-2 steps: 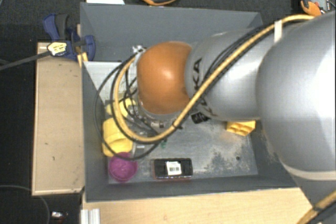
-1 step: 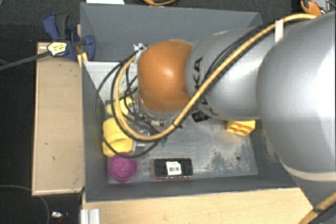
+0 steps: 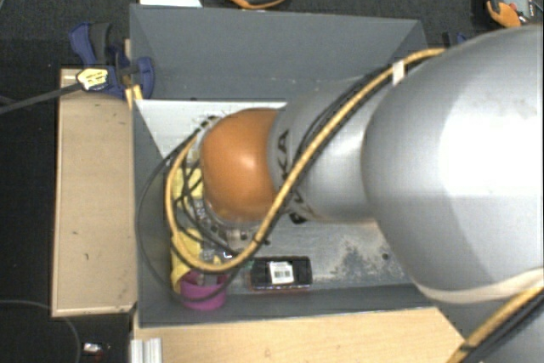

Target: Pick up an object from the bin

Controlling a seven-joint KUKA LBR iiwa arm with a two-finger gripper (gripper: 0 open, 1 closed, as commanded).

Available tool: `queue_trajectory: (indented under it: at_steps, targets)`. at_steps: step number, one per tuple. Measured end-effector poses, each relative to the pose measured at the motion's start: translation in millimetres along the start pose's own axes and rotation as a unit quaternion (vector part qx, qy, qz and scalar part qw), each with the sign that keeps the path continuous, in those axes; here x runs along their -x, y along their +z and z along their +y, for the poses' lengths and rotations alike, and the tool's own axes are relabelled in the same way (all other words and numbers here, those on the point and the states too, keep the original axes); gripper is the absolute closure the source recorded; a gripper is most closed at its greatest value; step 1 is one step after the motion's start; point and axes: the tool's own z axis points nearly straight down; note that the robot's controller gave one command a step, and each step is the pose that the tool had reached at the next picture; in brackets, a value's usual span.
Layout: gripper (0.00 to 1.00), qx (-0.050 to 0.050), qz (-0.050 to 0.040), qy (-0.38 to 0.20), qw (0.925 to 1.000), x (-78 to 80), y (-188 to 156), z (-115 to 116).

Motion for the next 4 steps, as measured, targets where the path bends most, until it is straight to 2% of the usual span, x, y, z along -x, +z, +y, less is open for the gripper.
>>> queue_trajectory:
  at_steps: [1, 2, 3, 4]
  targets:
    - [0.0, 0.001, -0.0021, 0.069, 0.9976, 46.0, -51, 8]
    - [0.0, -0.001, 0.0044, 0.13, 0.9915, 14.5, -9, 8]
    - [0.0, 0.006, -0.0061, 0.169, 0.9856, 10.1, 20, 4]
    - [1.0, 0.004, -0.0035, 0.227, 0.9739, 5.4, 21, 5]
